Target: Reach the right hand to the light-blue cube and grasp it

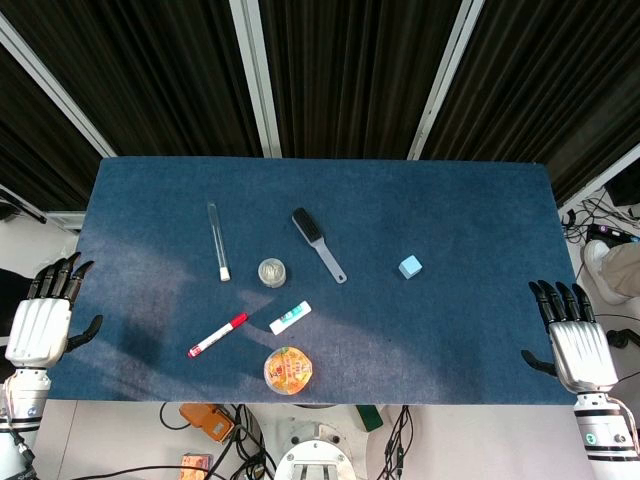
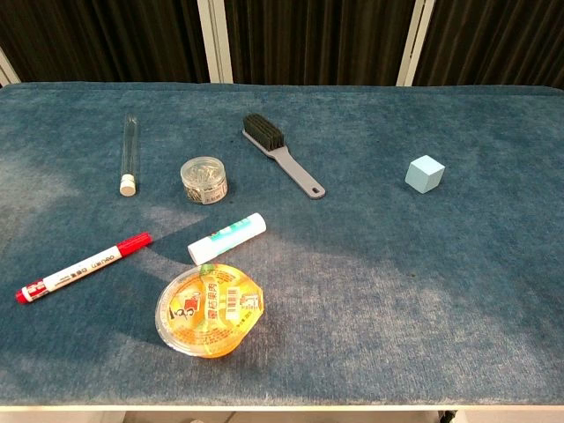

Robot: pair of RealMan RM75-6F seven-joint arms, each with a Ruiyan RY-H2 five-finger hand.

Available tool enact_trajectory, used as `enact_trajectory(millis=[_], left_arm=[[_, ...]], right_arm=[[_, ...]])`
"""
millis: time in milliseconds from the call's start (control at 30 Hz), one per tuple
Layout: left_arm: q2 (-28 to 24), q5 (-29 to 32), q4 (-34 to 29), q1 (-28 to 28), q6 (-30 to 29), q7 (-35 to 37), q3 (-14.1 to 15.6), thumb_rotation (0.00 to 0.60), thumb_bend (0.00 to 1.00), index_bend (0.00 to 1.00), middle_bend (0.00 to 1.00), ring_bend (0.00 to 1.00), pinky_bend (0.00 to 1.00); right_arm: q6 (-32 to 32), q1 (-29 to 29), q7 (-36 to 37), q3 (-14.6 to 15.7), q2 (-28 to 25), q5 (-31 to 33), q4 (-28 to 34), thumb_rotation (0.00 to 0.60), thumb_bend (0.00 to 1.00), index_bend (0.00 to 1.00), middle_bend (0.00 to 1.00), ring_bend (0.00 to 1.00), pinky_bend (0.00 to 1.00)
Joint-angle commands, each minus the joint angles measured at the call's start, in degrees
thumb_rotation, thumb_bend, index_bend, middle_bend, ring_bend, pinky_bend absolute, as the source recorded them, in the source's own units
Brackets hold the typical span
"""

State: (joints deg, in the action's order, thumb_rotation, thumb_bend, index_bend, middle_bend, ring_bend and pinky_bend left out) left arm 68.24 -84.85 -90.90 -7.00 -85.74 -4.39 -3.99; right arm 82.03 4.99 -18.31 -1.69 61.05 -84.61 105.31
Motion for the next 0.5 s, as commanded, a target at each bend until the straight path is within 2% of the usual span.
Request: enact_trajectory(millis=[33,233,500], left_arm=[[0.0,0.1,0.0,0.0,0.1,0.0,0.0,0.6,0.27,0.1,0.0,0.0,0.09],[-0.1,0.0,-0.1,0.1,0.0,-0.2,0.0,0.6,0.27,0.1,0.0,0.0,0.09],[0.0,0.3,-0.5,0.3,-0.3,-0.4,-0.1,0.6,0.27,0.1,0.0,0.0,0.09]], right_arm=[[-0.3,0.1,0.4,-0.1,-0.1,0.1,-0.1,0.6,0.24,0.07,0.14,0.11,0.06],[-2.8,1.1,5.1,0.1,-0.7,0.4,-1.5,0.6,0.24,0.08,0.14,0.11,0.07],[-4.8,2.8,14.2,-1.7,1.4,1.6,-9.3,0.6,0.24,0.16,0.14,0.13,0.07]])
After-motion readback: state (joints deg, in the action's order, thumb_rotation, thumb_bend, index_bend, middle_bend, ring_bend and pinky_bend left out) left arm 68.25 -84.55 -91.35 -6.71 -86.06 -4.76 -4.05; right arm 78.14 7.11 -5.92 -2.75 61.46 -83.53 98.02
